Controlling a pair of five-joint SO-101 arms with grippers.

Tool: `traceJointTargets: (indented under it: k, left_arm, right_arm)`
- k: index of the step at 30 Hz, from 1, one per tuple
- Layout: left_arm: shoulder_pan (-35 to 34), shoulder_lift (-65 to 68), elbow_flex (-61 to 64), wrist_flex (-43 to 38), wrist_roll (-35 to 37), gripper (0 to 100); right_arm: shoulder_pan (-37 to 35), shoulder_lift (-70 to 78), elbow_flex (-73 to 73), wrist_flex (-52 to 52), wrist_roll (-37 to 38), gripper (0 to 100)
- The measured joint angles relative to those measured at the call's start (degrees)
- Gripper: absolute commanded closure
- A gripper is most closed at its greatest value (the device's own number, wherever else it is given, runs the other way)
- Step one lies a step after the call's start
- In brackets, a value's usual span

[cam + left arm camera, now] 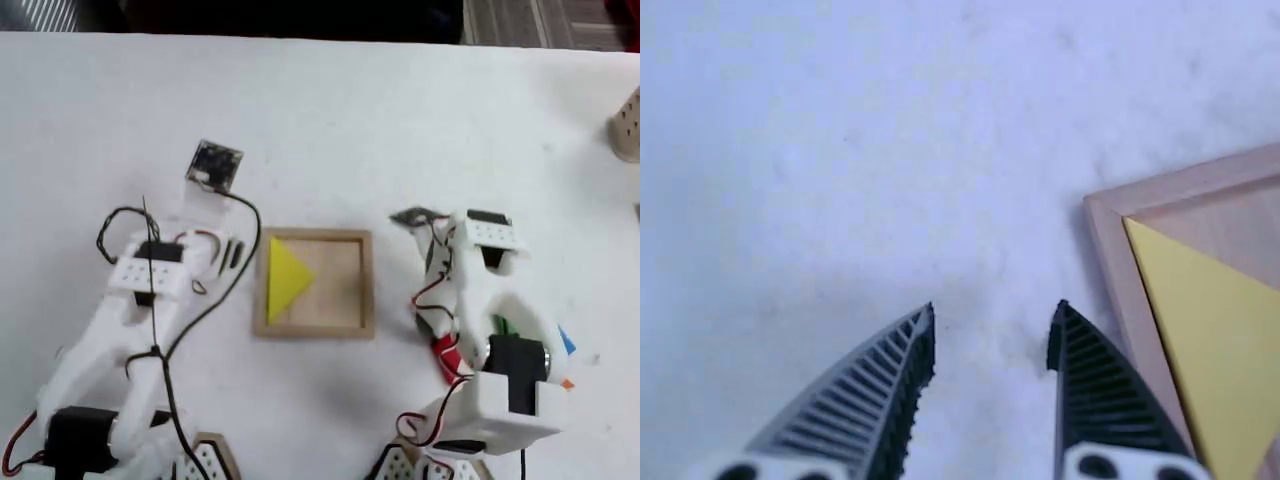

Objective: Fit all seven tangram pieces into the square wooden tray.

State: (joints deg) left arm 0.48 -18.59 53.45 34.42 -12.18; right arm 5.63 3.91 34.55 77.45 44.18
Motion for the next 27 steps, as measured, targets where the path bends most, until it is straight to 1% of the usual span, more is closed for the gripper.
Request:
traceJointTargets:
  k: [5,11,16,22,27]
  left_arm:
    - [0.0,0.0,0.0,0.0,0.0,80]
    - [0.0,0.0,0.0,0.0,0.0,80]
    - [0.0,0.0,0.0,0.0,0.0,80]
    - [0.0,0.0,0.0,0.0,0.0,80]
    - [0.0,0.0,0.0,0.0,0.0,80]
  right_arm:
    - [0.5,-1.2,2.6,-3.3,1.4,71.1]
    - [0.4,-1.3,2.8,-4.3,1.4,71.1]
    - [0.4,-0.3,2.4,-7.4,-0.8,71.1]
    - [2.8,-0.3,1.8,-12.1,-1.2,71.2]
    - [3.3,-0.3,1.8,-12.9,-1.2,71.2]
